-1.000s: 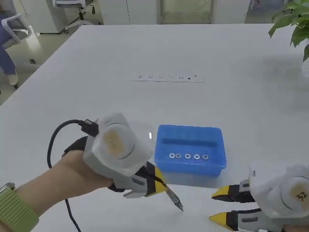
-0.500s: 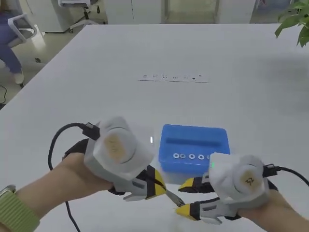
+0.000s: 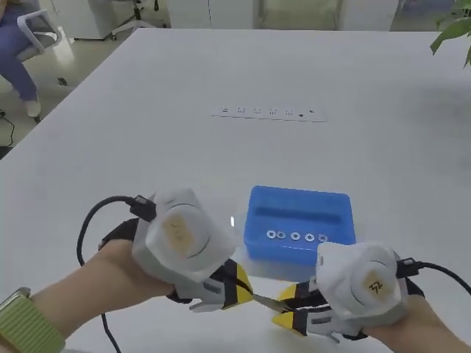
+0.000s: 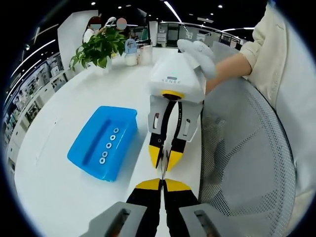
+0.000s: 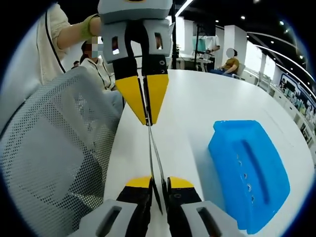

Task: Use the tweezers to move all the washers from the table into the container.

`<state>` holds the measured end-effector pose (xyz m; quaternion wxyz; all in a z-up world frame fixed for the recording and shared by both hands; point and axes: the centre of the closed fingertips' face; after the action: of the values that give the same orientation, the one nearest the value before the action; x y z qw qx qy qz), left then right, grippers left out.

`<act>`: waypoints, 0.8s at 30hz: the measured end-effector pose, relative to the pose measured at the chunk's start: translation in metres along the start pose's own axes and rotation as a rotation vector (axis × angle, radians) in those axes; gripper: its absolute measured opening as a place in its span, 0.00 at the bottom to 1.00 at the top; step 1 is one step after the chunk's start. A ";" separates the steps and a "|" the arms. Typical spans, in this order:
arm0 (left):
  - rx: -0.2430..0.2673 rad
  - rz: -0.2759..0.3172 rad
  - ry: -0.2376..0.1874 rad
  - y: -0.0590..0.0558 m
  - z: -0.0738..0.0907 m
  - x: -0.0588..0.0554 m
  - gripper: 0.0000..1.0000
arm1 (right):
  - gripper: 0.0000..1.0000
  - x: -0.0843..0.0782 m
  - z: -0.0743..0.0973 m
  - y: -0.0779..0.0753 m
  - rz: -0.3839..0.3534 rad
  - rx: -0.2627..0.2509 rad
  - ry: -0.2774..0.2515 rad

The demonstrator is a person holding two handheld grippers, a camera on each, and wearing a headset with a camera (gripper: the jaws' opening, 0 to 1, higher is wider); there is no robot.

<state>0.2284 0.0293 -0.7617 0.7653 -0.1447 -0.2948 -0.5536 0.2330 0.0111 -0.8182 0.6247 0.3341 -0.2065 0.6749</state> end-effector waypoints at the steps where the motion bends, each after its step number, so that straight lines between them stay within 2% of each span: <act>1: -0.006 0.000 0.004 -0.001 -0.004 -0.001 0.00 | 0.07 -0.005 0.002 0.000 0.003 -0.008 0.018; 5: -0.016 -0.003 0.029 -0.003 -0.018 -0.006 0.00 | 0.08 -0.015 0.005 -0.003 -0.003 -0.027 0.039; 7: -0.019 -0.001 0.047 -0.004 -0.024 -0.011 0.00 | 0.09 -0.017 0.008 -0.005 -0.018 -0.042 0.030; 12: -0.020 -0.011 0.084 -0.005 -0.032 -0.021 0.00 | 0.11 -0.014 0.015 -0.005 -0.066 -0.054 -0.025; 15: -0.021 -0.017 0.103 -0.004 -0.035 -0.025 0.00 | 0.19 -0.008 0.027 -0.005 -0.111 -0.090 -0.091; 17: -0.020 -0.024 0.115 -0.003 -0.037 -0.027 0.00 | 0.23 -0.009 0.036 -0.004 -0.133 -0.107 -0.110; 22: -0.025 -0.030 0.187 -0.004 -0.042 -0.035 0.00 | 0.33 -0.022 0.073 -0.003 -0.229 -0.223 -0.151; 24: -0.028 -0.051 0.212 -0.004 -0.045 -0.038 0.00 | 0.37 -0.025 0.089 -0.003 -0.266 -0.274 -0.182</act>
<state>0.2294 0.0317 -0.8207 0.7758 -0.0884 -0.2078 -0.5892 0.2527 -0.0678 -0.7750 0.7267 0.3301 -0.3058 0.5190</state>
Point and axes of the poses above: the centre of the closed fingertips' face, and the gripper's own axes: z roughly backward along the fingers, y roughly to its left, x roughly out of its top, and after that the axes turned 10 degrees about x, right-handed
